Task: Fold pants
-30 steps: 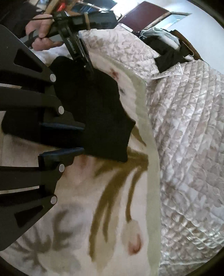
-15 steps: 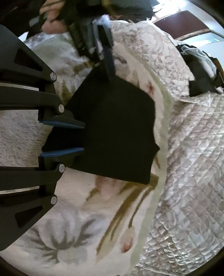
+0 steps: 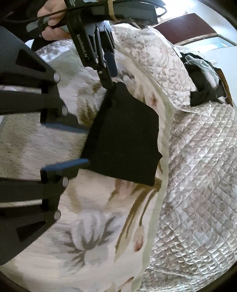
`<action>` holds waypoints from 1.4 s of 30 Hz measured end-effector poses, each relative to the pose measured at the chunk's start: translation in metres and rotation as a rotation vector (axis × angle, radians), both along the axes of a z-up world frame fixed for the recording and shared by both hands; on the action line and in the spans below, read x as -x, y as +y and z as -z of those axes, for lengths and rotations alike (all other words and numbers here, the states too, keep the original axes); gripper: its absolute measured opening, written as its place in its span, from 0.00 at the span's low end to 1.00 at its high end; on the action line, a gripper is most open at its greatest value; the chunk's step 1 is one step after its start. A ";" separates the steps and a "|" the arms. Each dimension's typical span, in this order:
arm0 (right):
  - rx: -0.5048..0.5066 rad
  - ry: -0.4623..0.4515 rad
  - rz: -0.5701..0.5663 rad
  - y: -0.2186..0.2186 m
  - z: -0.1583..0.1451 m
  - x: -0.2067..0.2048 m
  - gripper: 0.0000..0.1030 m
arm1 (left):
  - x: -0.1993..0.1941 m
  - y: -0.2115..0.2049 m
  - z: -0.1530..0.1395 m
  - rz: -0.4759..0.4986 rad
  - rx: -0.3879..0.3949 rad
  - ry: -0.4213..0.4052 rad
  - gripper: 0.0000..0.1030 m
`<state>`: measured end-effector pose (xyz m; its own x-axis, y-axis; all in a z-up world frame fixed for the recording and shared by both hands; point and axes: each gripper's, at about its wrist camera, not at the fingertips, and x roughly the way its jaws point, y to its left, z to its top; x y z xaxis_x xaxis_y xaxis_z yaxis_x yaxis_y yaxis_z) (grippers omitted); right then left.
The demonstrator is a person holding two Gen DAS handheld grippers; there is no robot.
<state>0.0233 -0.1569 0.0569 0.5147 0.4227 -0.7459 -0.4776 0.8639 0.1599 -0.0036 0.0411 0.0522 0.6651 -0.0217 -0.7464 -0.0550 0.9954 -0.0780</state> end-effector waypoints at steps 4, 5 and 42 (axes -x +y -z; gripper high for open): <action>0.018 0.007 0.014 -0.003 0.007 0.002 0.46 | 0.002 0.002 0.007 -0.007 -0.014 0.016 0.50; 0.024 0.005 0.017 -0.003 0.008 0.002 0.46 | 0.001 0.003 0.008 -0.008 -0.017 0.018 0.50; 0.106 0.043 0.038 0.000 0.040 -0.003 0.49 | -0.010 0.003 0.033 -0.002 -0.043 0.077 0.64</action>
<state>0.0267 -0.1572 0.0166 0.4950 0.3215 -0.8072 -0.4389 0.8943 0.0870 0.0060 0.0441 0.0195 0.6055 0.0130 -0.7957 -0.0610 0.9977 -0.0301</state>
